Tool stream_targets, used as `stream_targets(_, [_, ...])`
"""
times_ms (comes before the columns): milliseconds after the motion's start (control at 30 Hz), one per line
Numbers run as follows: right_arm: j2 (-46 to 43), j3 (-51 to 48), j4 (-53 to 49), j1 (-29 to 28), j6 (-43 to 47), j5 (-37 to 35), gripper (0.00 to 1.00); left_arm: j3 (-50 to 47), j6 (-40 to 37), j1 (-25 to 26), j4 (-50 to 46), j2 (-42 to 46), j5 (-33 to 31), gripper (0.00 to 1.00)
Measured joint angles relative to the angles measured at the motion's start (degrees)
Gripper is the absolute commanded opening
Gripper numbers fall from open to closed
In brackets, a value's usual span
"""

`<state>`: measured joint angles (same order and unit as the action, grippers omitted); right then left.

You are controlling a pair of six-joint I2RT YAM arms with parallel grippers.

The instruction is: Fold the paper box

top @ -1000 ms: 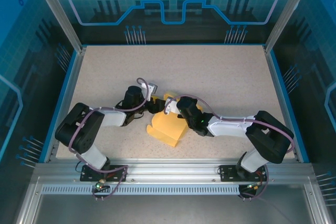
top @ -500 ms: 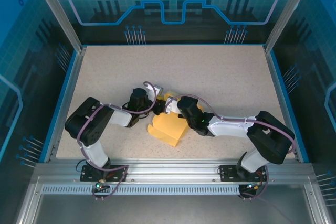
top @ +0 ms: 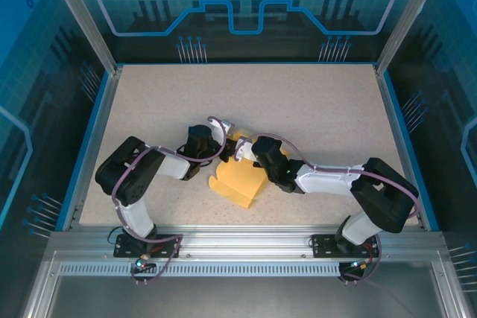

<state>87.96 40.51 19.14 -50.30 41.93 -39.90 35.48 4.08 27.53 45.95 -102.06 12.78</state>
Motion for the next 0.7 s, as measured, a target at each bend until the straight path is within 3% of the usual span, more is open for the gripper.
stream_targets(433, [-0.8,0.5,-1.2,0.1,-3.6,1.7,0.35,0.0,-1.1,1.6,-2.1,2.2,-5.7,0.04])
stream_targets(600, [-5.2,1.2,-4.5,0.1,-8.3,4.9,0.45,0.0,-0.8,2.3,-5.1,5.9,-9.9,0.0])
stream_targets(700, [-9.4,2.0,-7.0,0.1,-12.4,7.5,0.57,0.0,0.6,2.4,-6.6,8.0,-13.1,0.0])
